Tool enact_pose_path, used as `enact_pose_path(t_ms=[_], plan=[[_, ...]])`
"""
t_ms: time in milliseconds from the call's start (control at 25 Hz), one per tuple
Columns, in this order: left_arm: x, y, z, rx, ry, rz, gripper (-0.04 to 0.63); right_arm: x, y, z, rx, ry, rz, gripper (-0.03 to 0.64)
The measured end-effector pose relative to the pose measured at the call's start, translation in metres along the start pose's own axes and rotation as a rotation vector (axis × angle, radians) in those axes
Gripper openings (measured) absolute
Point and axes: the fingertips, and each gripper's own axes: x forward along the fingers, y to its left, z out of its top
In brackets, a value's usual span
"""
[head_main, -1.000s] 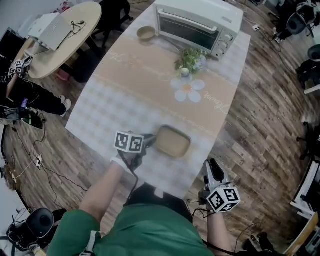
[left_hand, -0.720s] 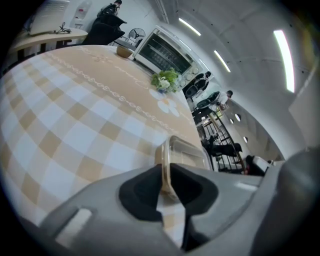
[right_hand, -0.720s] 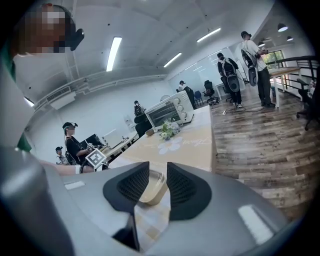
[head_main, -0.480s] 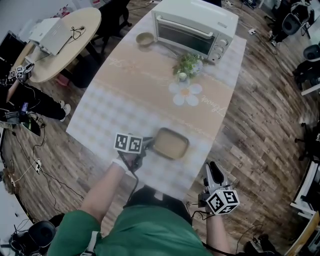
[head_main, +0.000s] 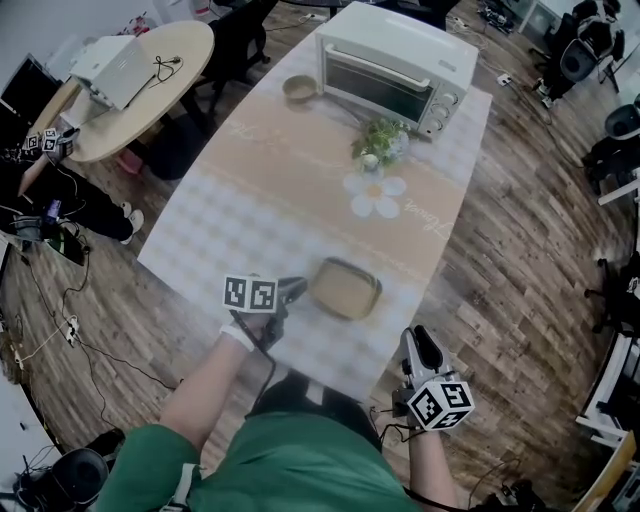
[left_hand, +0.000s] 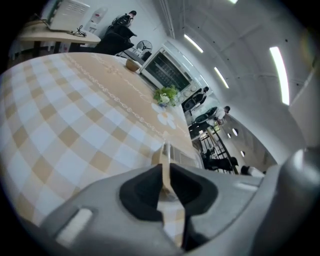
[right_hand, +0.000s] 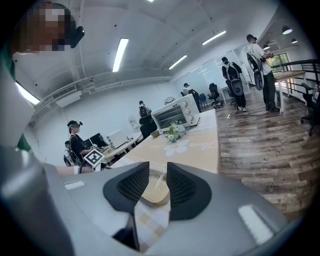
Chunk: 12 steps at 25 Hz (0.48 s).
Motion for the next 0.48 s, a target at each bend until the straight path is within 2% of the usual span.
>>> enact_pose_path(t_ms=[480], plan=[[-0.056, -0.032, 0.005, 0.031, -0.122, -0.024, 0.041, -0.017, 0.025, 0.025, -0.077, -0.057, 0.014, 0.109]])
